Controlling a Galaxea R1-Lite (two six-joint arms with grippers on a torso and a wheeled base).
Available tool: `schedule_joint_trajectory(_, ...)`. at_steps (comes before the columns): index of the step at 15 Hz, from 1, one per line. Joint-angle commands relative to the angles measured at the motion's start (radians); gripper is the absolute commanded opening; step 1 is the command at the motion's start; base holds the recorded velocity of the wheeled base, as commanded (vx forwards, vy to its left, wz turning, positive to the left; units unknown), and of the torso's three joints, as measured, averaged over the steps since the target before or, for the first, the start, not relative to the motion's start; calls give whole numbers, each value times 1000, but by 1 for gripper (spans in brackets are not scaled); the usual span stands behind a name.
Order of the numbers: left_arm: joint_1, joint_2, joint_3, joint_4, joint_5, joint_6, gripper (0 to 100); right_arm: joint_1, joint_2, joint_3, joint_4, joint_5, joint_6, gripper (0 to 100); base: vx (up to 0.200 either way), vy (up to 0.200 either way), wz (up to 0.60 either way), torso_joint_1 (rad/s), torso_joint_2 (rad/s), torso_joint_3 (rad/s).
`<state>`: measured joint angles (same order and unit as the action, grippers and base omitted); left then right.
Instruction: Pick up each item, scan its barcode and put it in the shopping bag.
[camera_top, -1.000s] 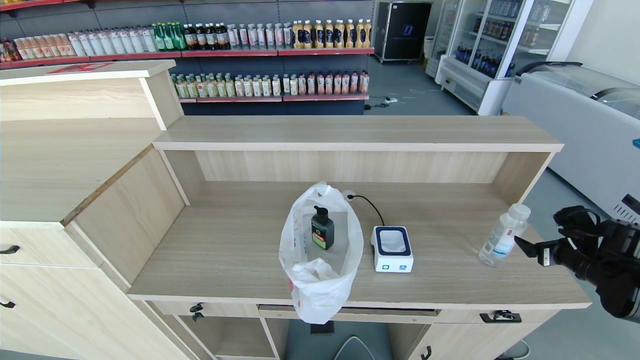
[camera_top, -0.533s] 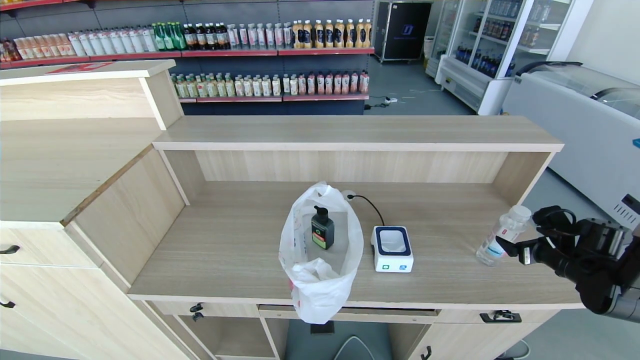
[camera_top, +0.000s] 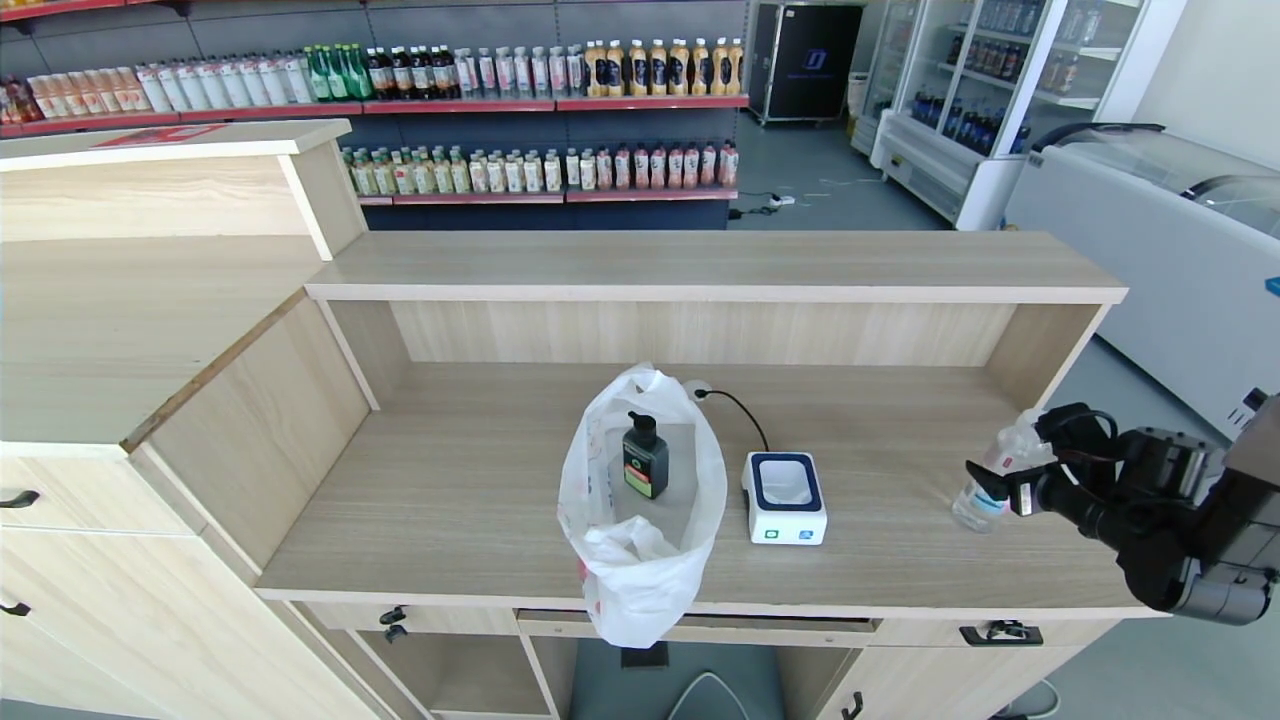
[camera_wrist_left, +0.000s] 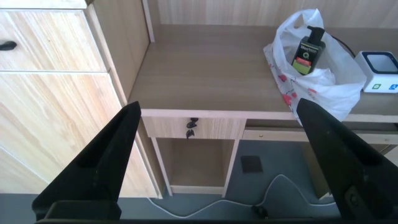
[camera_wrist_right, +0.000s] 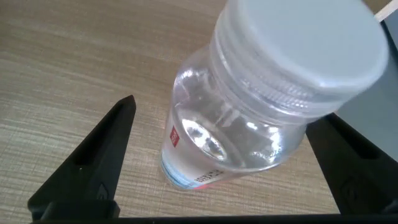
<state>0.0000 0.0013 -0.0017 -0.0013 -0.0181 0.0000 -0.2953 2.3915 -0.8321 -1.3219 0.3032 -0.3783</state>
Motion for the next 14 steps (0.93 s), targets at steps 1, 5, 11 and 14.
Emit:
schedule_joint_trajectory(1,0,0,0,0,0,0,100,16,23,-19,0,1,-1,100,0,0,0,0,0,0)
schedule_joint_trajectory(5,0,0,0,0,0,0,100,36,48,-38,0,1,-2,100,0,0,0,0,0,0)
schedule_joint_trajectory(11,0,0,0,0,0,0,100,42,80,-78,1,-1,-2,100,0,0,0,0,0,0)
schedule_joint_trajectory(14,0,0,0,0,0,0,100,50,95,-102,6,-1,-2,100,0,0,0,0,0,0)
